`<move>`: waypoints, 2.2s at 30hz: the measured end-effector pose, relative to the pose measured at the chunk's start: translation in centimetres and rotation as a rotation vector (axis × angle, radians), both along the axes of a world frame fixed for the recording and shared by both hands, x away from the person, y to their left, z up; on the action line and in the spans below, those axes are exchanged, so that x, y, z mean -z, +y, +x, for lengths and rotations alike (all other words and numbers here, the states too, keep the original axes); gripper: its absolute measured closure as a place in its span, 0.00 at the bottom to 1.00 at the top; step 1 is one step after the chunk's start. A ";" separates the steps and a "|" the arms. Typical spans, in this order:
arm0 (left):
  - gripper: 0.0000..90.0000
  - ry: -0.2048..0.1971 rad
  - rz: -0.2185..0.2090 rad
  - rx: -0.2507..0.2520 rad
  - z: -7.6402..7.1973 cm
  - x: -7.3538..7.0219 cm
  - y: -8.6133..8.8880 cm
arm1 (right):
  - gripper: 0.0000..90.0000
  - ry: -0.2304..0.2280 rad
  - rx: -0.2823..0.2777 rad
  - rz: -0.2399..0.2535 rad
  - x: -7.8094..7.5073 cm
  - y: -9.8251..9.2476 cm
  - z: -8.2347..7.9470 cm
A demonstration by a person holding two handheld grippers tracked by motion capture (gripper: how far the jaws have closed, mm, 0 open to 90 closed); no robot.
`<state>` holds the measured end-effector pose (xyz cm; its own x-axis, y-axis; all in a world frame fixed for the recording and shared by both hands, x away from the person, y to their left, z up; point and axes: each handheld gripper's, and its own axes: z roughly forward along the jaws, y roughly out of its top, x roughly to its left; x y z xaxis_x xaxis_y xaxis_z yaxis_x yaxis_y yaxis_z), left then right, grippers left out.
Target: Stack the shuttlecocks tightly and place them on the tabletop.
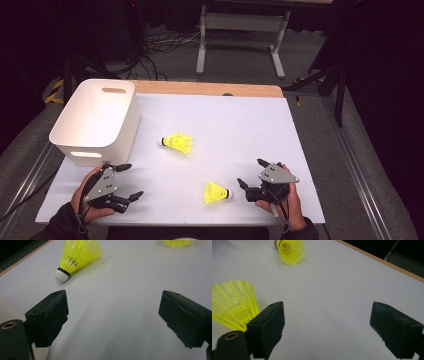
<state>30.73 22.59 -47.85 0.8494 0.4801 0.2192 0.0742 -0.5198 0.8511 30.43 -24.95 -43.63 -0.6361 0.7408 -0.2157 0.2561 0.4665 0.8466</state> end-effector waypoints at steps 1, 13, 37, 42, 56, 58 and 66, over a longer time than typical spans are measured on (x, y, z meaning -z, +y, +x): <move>0.11 -0.003 0.003 0.000 0.0 0.0 0.0 | 0.16 0.009 -0.005 0.008 -0.3 0.2 0.0; 0.11 0.002 0.006 0.000 0.0 0.0 -0.1 | 0.14 0.036 -0.087 0.048 -2.4 3.1 -0.6; 0.11 0.002 0.009 0.007 0.0 0.1 0.0 | 0.24 0.244 -0.231 -0.042 0.1 9.6 -0.9; 0.11 0.006 0.009 0.007 0.0 0.1 0.0 | 0.28 0.299 -0.241 -0.034 0.8 9.4 -0.4; 0.11 0.004 0.011 0.006 0.0 0.1 -0.1 | 0.19 0.298 -0.335 -0.082 0.9 9.0 -0.5; 0.11 0.002 0.013 0.009 0.0 0.0 -0.1 | 0.19 0.296 -0.336 -0.098 1.2 9.1 -0.5; 0.11 0.008 0.011 0.007 0.0 0.1 -0.1 | 0.27 0.263 -0.380 -0.241 2.3 9.4 -0.1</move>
